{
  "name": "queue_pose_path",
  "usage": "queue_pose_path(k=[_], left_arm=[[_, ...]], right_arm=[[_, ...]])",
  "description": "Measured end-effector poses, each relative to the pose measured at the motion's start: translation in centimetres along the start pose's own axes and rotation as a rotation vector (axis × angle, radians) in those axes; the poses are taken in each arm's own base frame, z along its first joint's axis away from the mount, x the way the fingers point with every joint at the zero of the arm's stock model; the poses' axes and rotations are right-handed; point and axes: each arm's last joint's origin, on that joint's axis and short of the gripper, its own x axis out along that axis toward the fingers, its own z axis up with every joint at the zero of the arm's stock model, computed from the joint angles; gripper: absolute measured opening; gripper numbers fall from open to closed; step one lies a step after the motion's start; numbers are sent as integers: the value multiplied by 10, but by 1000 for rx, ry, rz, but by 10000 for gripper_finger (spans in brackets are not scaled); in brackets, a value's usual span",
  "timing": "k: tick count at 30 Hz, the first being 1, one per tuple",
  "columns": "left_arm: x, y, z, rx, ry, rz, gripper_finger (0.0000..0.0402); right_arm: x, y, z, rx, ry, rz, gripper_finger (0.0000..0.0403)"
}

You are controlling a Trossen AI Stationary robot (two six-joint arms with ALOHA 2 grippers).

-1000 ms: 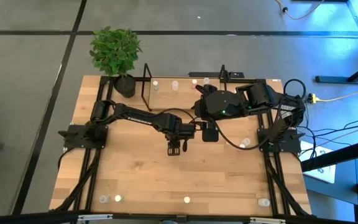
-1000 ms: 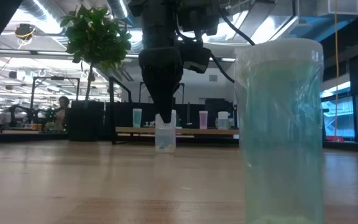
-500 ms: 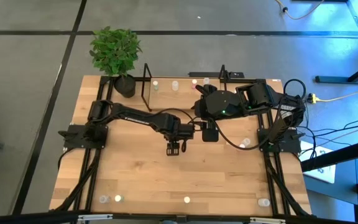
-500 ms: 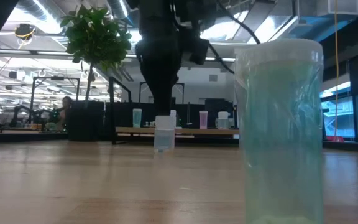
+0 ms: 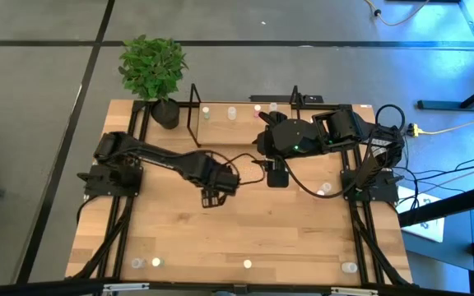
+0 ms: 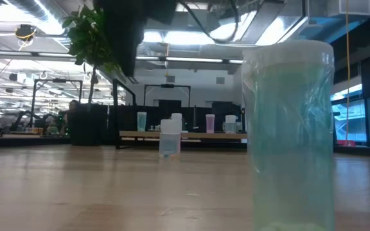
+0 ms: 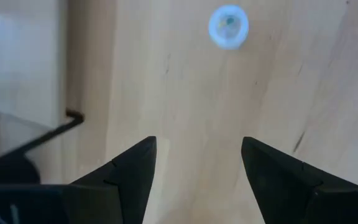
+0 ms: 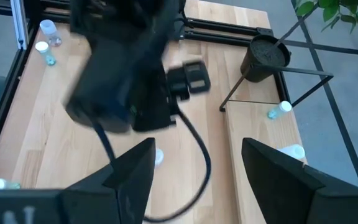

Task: Pick and place medicine bottles onto shelf by color
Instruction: Put the top transparent medicine bottle on the shelf aligned with the other transparent medicine bottle

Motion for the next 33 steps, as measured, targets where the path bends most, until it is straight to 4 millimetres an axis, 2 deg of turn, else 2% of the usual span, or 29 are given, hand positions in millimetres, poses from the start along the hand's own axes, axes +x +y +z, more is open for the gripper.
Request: queue_pose_path(k=[6, 11, 21, 26, 29, 33], left_arm=[[-31, -9, -28, -81, -20, 25, 230], [-47, -18, -56, -152, -50, 16, 230], [-60, -21, -112, -316, -159, 34, 230], [-61, -23, -139, -364, -200, 16, 230], [-61, -23, -152, -392, -230, 9, 230], [-61, -23, -163, -418, -256, -1, 230]], right_arm=[[0, 0, 1, 2, -6, 0, 241], [0, 0, 1, 2, -9, 0, 241], [0, 0, 4, 49, -42, 14, 241], [3, 5, 3, 0, -29, 119, 241], [20, 15, 0, -100, 18, 148, 241], [59, 33, -10, -243, 132, 167, 241]])
